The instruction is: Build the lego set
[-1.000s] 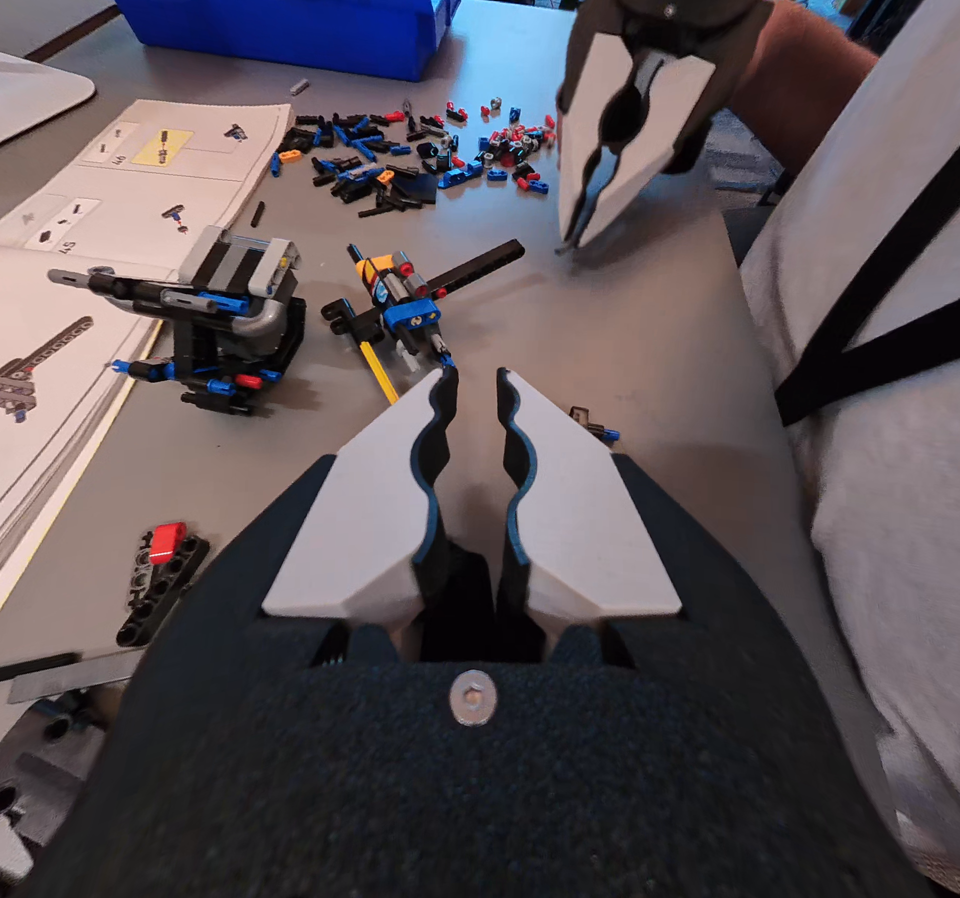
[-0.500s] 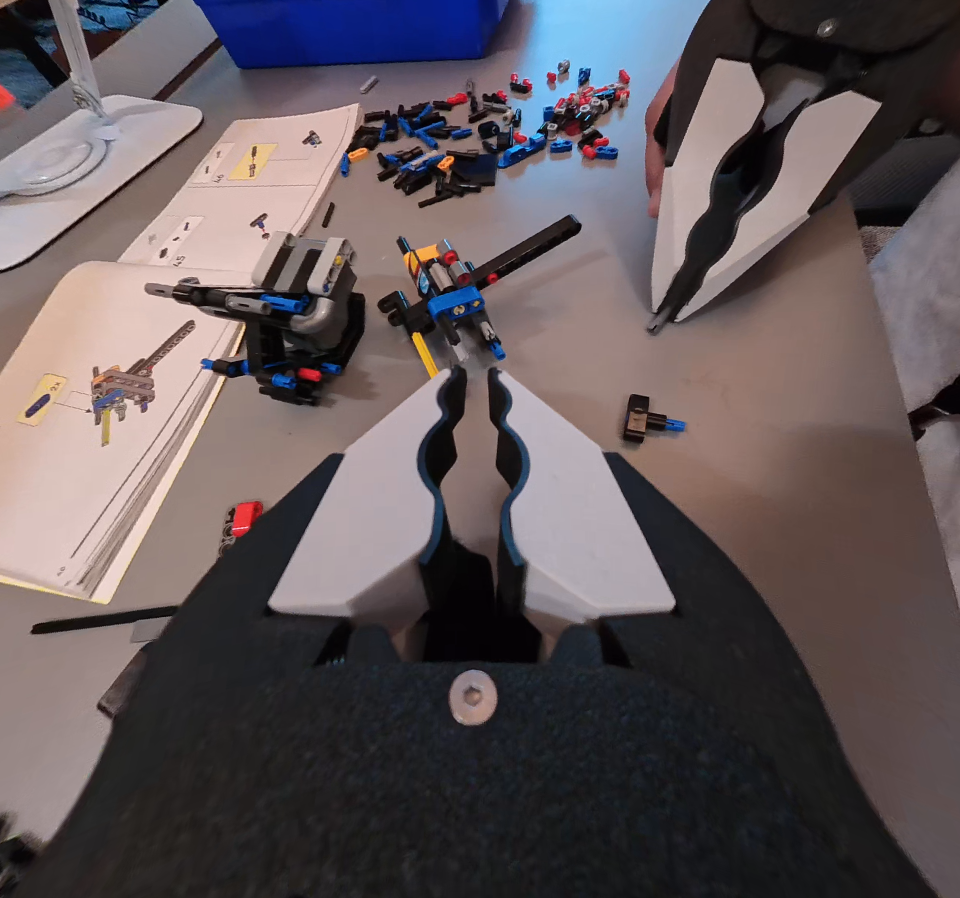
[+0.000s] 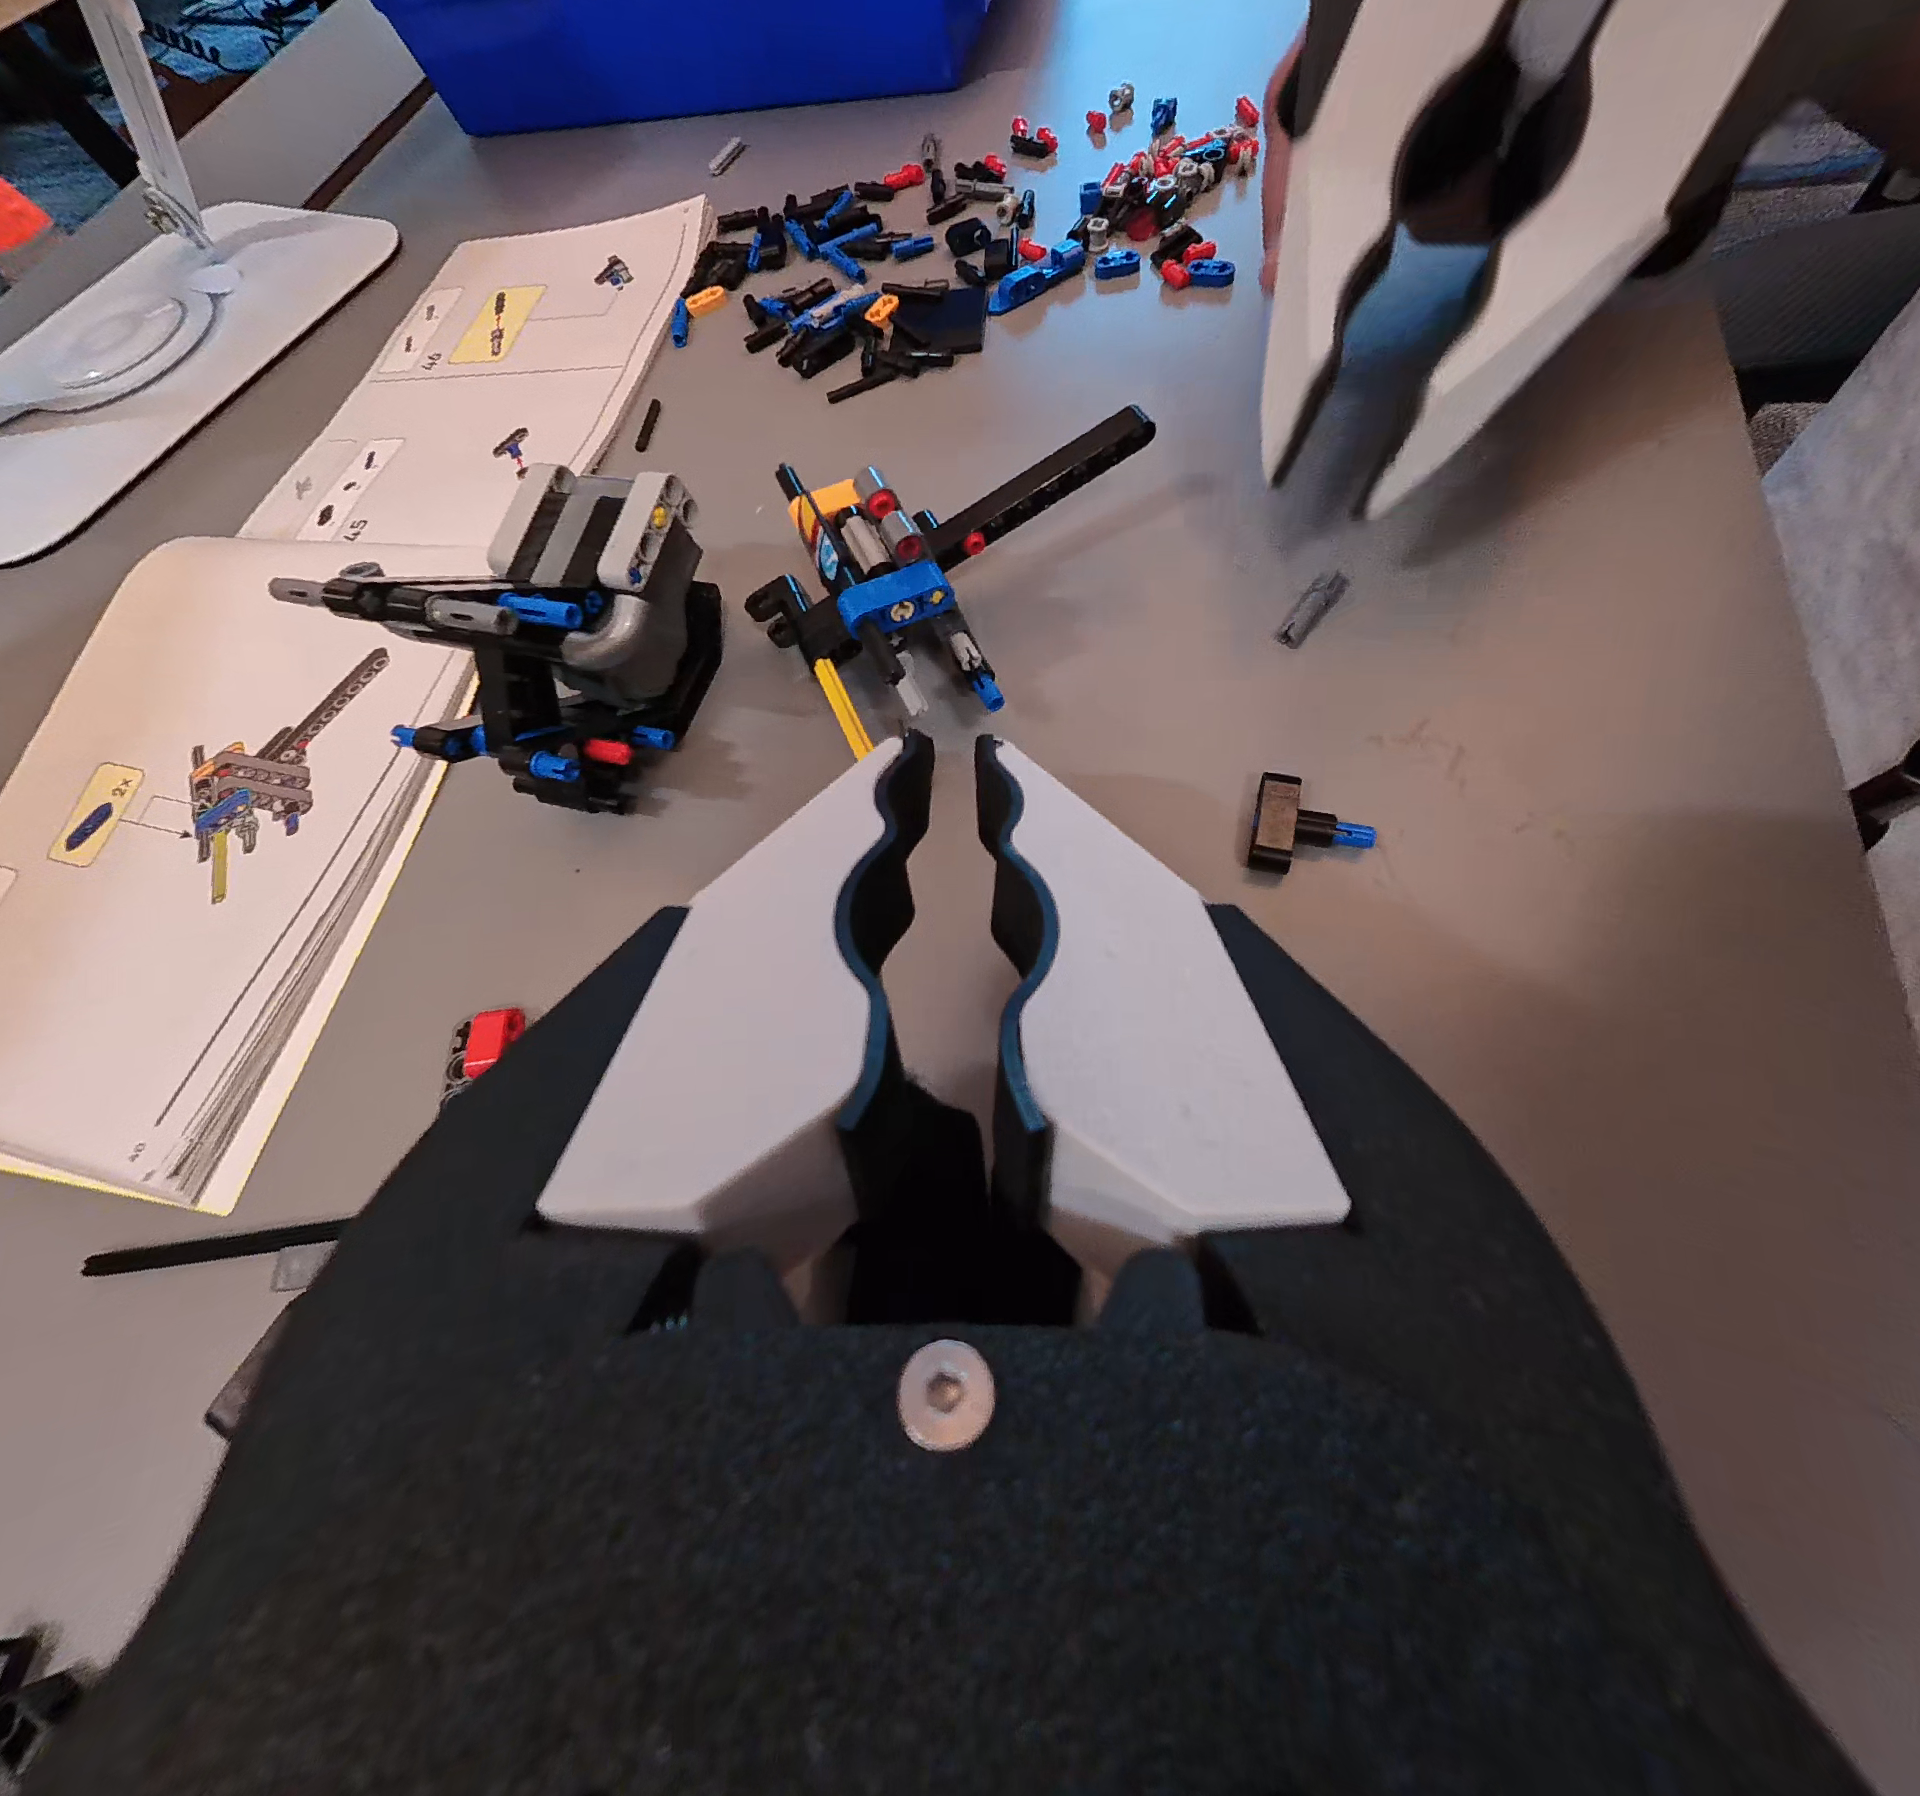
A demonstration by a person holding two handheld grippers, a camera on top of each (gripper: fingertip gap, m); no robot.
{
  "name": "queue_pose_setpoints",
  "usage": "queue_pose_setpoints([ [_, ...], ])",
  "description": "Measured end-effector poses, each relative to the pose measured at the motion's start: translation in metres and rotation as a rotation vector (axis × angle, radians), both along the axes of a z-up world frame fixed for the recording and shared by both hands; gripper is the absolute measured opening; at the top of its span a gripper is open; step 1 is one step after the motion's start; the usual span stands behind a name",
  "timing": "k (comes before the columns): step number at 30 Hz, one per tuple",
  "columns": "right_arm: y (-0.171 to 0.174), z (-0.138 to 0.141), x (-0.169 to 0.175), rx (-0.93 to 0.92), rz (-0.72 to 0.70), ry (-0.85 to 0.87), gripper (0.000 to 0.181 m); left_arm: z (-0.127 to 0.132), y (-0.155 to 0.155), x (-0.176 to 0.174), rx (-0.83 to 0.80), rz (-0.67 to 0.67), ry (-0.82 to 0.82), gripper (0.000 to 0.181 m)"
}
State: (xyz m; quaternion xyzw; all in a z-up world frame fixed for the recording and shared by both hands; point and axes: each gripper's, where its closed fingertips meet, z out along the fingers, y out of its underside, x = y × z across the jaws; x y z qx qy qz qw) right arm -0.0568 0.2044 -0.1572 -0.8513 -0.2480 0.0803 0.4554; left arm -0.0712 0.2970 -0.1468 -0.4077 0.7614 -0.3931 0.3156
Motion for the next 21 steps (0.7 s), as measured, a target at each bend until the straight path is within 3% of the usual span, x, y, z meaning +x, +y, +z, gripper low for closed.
queue_pose_setpoints([
  [1, 0.001, 0.008, 0.008, 0.029, -0.022, 0.012, 0.016, 0.000, 0.000, 0.000, 0.001, 0.001, 0.000, 0.007],
  [5, 0.008, 0.030, 0.073, 0.099, -0.228, 0.010, 0.013, 0.000, -0.001, -0.001, 0.002, -0.006, 0.000, 0.007],
  [8, 0.013, 0.024, 0.142, 0.080, -0.433, -0.059, 0.012, -0.001, -0.001, -0.001, 0.013, -0.009, -0.001, 0.007],
  [10, 0.015, 0.014, 0.173, 0.032, -0.487, -0.090, 0.011, -0.001, -0.001, -0.001, 0.013, -0.012, -0.001, 0.007],
  [14, 0.024, 0.001, 0.202, -0.040, -0.455, -0.106, 0.008, -0.003, 0.001, -0.001, 0.004, -0.011, 0.008, 0.007],
  [21, 0.032, -0.022, 0.200, -0.148, -0.320, -0.114, 0.008, -0.007, 0.004, 0.000, -0.041, -0.014, 0.038, 0.007],
])
